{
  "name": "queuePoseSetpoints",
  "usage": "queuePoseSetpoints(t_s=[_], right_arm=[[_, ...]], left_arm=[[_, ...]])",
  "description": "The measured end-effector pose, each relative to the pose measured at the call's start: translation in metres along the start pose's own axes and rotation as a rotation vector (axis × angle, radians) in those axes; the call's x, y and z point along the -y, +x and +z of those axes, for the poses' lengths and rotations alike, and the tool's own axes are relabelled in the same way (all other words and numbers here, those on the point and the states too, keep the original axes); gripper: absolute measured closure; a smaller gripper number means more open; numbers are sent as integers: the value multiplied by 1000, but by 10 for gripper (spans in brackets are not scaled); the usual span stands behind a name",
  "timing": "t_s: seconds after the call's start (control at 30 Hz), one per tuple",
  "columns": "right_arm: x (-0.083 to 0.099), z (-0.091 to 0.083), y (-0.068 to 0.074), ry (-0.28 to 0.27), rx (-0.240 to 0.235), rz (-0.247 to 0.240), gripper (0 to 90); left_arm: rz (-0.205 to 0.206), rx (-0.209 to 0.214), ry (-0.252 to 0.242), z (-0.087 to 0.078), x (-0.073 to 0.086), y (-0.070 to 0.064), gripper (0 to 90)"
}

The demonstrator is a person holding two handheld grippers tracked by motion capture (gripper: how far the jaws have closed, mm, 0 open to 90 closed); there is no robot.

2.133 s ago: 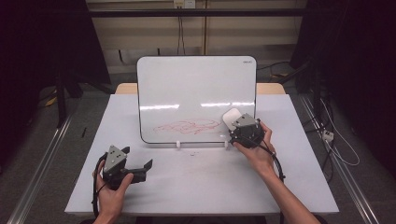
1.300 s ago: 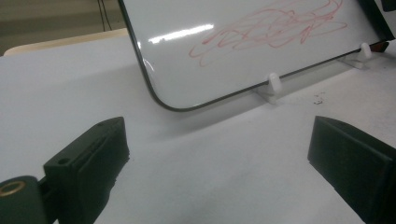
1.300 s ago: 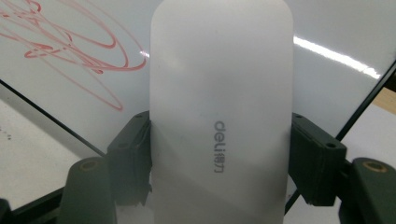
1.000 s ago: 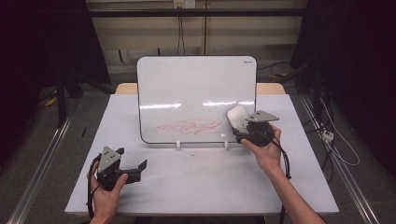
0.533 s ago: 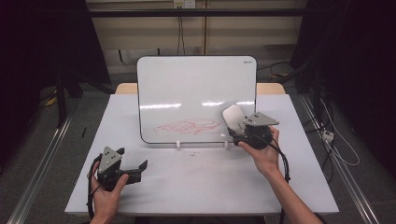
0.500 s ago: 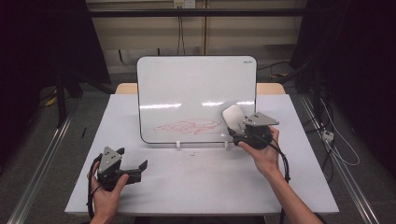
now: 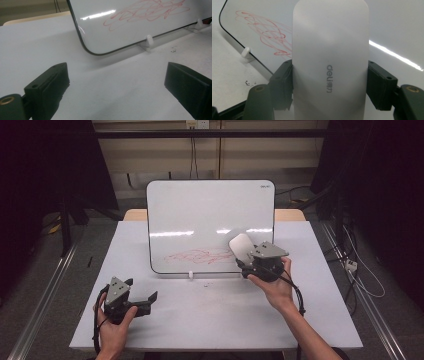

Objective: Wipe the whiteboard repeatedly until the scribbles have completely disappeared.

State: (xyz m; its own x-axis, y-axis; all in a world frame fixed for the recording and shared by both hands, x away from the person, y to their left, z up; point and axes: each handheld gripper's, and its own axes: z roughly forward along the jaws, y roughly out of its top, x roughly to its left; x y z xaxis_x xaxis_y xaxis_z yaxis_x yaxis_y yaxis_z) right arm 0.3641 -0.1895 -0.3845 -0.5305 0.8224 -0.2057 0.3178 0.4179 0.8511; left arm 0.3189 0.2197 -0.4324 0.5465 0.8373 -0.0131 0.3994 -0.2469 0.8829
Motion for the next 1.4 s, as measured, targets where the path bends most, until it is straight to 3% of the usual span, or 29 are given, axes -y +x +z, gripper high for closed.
queuePoseSetpoints(t_s=[0.2,0.33,0.43,0.57,0.8,1.07,1.17,1.23,1.4], right_arm=[[-7,7,14,-2,-10,-58,316],[-11,12,20,0,-13,-78,316],[-14,16,24,4,7,-104,316],[-17,20,26,0,8,-102,316],[-25,36,29,13,64,-141,316],[-30,47,30,46,107,-173,316],[-31,50,32,55,114,-181,316],[-32,54,37,69,131,-214,316],[-34,62,40,86,159,-239,316]], left_arm=[[17,6,4,0,0,-2,55],[7,8,2,2,0,-2,55],[13,8,-4,1,-1,-3,55],[21,13,-1,1,-2,-4,55],[36,12,-5,2,-4,-6,55],[26,22,1,3,-3,-4,56],[3,38,8,4,-2,-4,57],[7,36,10,3,-2,-5,58],[9,23,7,3,-2,-4,58]])
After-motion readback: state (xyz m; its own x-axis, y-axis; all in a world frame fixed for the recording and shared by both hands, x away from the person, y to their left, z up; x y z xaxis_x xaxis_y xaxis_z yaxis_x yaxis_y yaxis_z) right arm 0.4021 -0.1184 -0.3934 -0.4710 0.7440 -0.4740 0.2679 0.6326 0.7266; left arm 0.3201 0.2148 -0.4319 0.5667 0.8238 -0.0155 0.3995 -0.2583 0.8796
